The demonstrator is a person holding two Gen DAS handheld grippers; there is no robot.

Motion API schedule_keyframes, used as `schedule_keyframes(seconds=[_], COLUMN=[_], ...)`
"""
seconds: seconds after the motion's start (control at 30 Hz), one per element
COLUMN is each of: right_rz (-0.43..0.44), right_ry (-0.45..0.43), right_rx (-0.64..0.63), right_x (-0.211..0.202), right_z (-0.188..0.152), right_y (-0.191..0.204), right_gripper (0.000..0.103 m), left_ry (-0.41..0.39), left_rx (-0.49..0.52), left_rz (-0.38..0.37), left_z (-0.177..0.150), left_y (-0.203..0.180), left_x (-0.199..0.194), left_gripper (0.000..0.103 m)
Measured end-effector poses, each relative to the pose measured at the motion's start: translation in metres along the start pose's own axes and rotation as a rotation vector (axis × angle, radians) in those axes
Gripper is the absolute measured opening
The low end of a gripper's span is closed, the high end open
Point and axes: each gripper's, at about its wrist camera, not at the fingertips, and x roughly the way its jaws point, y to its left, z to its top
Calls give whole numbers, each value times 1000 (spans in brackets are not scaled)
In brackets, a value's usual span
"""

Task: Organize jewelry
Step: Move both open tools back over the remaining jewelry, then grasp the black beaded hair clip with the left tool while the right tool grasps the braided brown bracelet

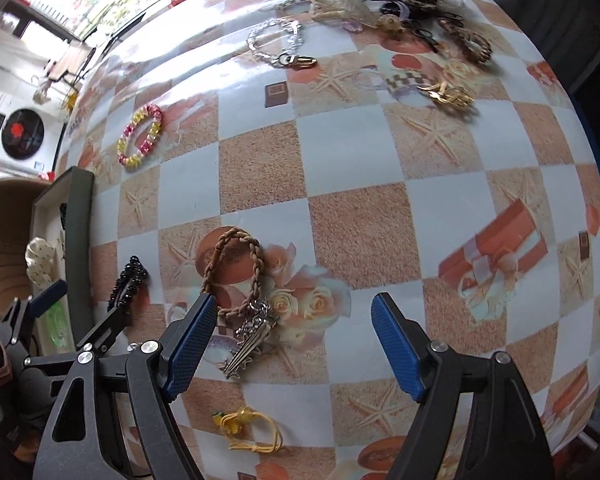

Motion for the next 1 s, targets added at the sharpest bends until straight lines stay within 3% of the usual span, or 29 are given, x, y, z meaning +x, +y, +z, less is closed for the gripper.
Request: schedule_keyframes(seconds=[0.3, 0.6, 0.8, 0.93, 1.0], right_rz=[-38, -104, -183, -177, -181], right_ry=[16, 11, -12, -14, -18], right_rx=[-134, -227, -307, -321, -323], right_x=[21, 35, 43, 45, 46], right_z=[10, 13, 12, 11, 11], right_y=[23, 46, 68, 74, 77], right_gripper=[62, 53, 50, 45, 35], left_ry=[45, 59, 54, 47, 45], left_rx=[-8, -26, -40, -19, -10], left_rz=[17, -24, -81, -94, -101], left_z=[2, 4, 2, 5, 4], left_y=[-3, 3, 9, 4, -2], left_x=[22, 30, 31, 28, 24], left_gripper=[103, 103, 89, 77, 72])
